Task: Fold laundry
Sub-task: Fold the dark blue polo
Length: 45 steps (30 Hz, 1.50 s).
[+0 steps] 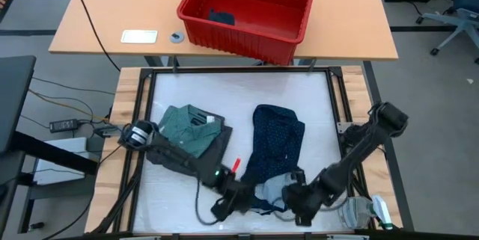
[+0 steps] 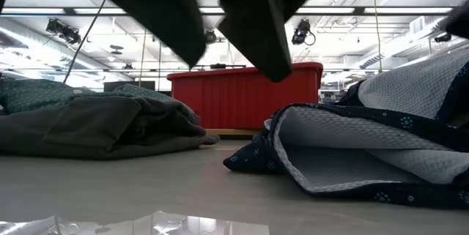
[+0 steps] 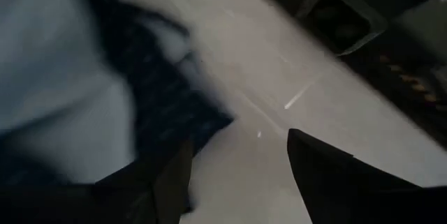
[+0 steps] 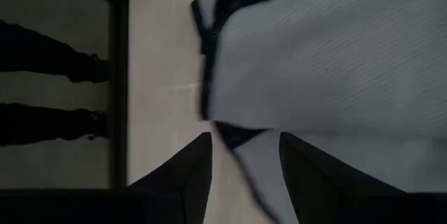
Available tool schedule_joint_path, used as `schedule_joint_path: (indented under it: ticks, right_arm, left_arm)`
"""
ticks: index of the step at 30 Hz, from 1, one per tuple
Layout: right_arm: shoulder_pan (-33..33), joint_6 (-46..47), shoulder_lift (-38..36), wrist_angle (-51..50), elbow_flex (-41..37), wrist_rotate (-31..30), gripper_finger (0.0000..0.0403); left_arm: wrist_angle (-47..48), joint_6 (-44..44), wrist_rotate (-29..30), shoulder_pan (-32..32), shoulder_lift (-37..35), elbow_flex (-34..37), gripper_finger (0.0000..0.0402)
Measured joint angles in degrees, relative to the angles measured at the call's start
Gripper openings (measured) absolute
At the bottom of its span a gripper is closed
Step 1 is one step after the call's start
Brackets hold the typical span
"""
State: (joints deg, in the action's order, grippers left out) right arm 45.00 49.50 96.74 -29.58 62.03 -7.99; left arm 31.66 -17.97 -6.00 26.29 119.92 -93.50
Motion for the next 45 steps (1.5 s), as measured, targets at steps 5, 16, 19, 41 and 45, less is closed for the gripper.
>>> schedule_joint_path:
  ticks: [5,16,19,41,45]
  right_arm:
    - [3.8,9.7,3.4,-0.9,3.5,0.1,0.0174]
    - [6.5,15.5,4.5,-6.1,3.2,-4.6,0.0174]
    - [5.4,15.0,4.5,-6.1,2.3,-5.2,0.0174]
    - [2.8,20.9,2.9,-0.9,-2.3,3.5,0.0009]
    - [2.8,21.2,-1.0,-1.4,-0.5,2.9,0.0005]
  left_arm:
    - [-11.5,-4.3,1.8,2.6,0.0,3.7,0.0221]
    - [-21.5,-1.1,3.9,0.6,0.2,10.0,0.0176]
    - [-24.1,0.5,2.2,0.2,0.2,12.3,0.0172]
    - [-29.9,7.4,0.7,-2.1,-1.8,16.2,0.0002]
    - [-31.1,8.2,0.7,-2.8,-7.7,16.1,0.0002]
